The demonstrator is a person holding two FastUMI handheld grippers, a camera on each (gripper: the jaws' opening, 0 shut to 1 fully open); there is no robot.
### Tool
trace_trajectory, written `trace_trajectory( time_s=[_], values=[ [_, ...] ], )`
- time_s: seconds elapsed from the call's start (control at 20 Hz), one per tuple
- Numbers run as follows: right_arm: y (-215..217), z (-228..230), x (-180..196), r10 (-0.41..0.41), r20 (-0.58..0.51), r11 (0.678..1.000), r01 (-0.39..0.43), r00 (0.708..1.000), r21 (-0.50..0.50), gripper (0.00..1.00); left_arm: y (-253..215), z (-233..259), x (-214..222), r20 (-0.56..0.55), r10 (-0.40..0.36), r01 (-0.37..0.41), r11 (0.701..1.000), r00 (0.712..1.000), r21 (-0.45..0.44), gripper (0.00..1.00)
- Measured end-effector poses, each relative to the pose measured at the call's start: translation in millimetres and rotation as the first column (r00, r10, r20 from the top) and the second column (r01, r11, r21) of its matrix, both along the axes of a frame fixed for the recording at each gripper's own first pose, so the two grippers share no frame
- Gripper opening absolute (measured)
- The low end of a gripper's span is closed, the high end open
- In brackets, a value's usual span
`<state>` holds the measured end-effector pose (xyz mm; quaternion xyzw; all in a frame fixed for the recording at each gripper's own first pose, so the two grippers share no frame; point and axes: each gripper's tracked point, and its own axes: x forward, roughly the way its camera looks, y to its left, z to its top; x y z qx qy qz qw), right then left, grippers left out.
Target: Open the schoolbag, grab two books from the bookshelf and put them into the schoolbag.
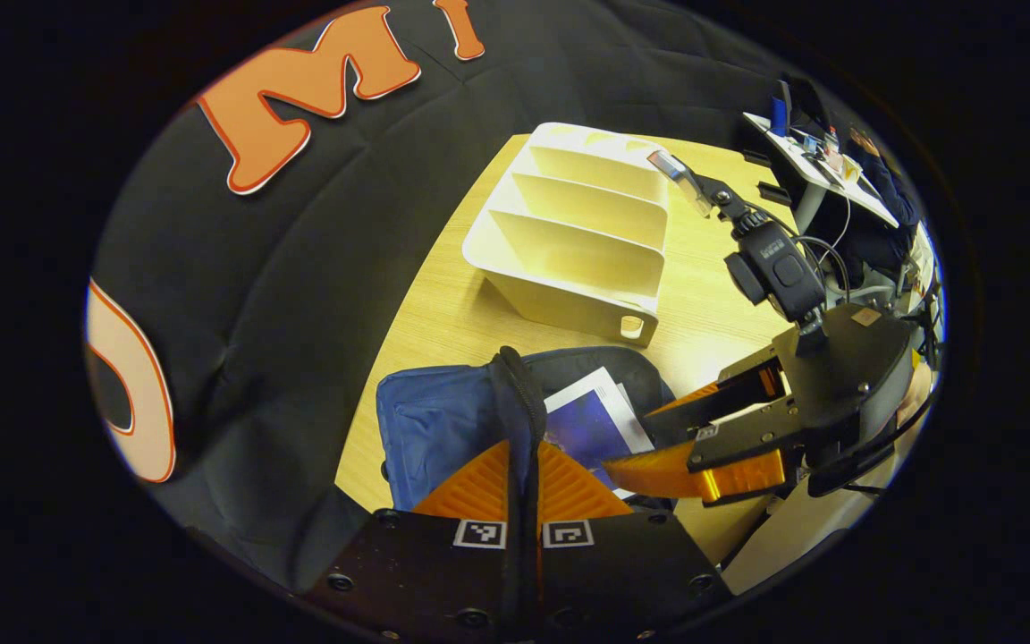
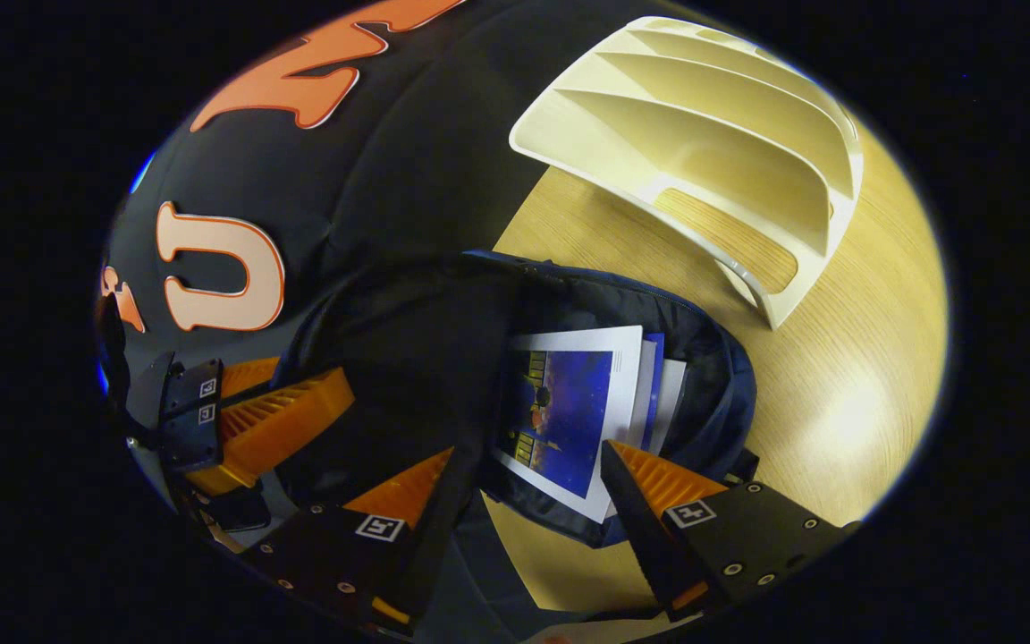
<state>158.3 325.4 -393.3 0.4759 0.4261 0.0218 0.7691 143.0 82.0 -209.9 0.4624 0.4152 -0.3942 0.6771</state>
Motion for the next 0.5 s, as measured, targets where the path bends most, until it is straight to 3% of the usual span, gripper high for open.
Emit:
trace_trajectory(
  time_s=[0.3,0.5],
  values=[
    [-56.8,14.2,-12.1,-0.088,0.019,0.994,0.089,0.996,-0.064,0.90,4.7,-3.3,0.9,-0.004,0.042,-0.042,0.999,0.999,-0.029,0.01],
    [-70.9,24.4,-17.4,-0.080,0.028,0.995,0.081,0.996,-0.060,0.90,1.5,-13.3,-8.9,-0.036,0.067,-0.068,0.997,0.997,-0.023,0.02]
  ],
)
